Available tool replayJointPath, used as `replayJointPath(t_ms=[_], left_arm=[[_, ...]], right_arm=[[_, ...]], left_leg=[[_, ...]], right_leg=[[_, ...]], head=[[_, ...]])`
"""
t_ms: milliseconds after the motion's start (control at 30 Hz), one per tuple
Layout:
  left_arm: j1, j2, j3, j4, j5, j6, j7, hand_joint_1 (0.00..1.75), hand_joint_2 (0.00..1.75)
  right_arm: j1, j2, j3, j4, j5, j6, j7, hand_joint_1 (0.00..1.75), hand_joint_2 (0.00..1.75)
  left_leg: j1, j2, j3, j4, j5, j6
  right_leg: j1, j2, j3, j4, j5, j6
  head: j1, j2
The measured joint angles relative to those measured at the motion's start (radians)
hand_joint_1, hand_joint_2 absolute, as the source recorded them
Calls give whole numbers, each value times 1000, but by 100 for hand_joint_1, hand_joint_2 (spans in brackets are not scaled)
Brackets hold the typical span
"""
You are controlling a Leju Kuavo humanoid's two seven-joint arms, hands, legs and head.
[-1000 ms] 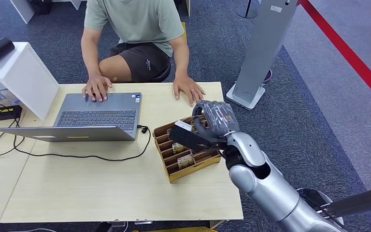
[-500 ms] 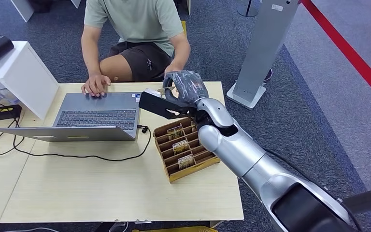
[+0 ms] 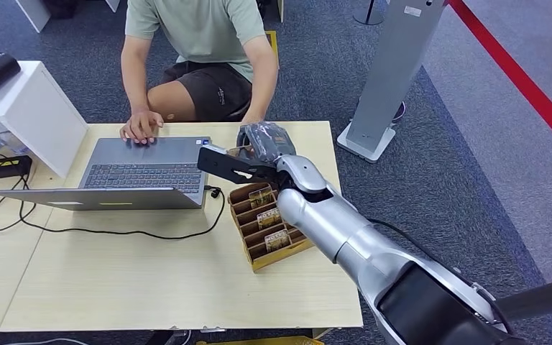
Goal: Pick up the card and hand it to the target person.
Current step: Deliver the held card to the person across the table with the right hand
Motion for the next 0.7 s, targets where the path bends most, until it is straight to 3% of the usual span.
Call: replayJointPath(t_ms=[67, 567, 700], left_arm=[[1, 0, 0, 0, 2, 1, 0, 0, 0], [10, 0, 0, 1, 25, 26, -23, 0, 0], [18, 2, 0, 1, 38, 28, -23, 0, 0]], right_arm=[[-4, 9, 2, 21, 0, -1, -4, 0, 0], [-27, 40, 10, 99, 2, -25, -27, 0, 0], [-33, 28, 9, 86, -18, -31, -27, 0, 175]], left_leg=[[0, 0, 0, 0, 0, 0], [0, 0, 0, 1, 0, 0], [0, 0, 0, 1, 0, 0]], right_leg=[[0, 0, 0, 0, 0, 0], [0, 0, 0, 0, 0, 0], [0, 0, -1, 0, 0, 0]], head=[[0, 0], [0, 0], [0, 0]])
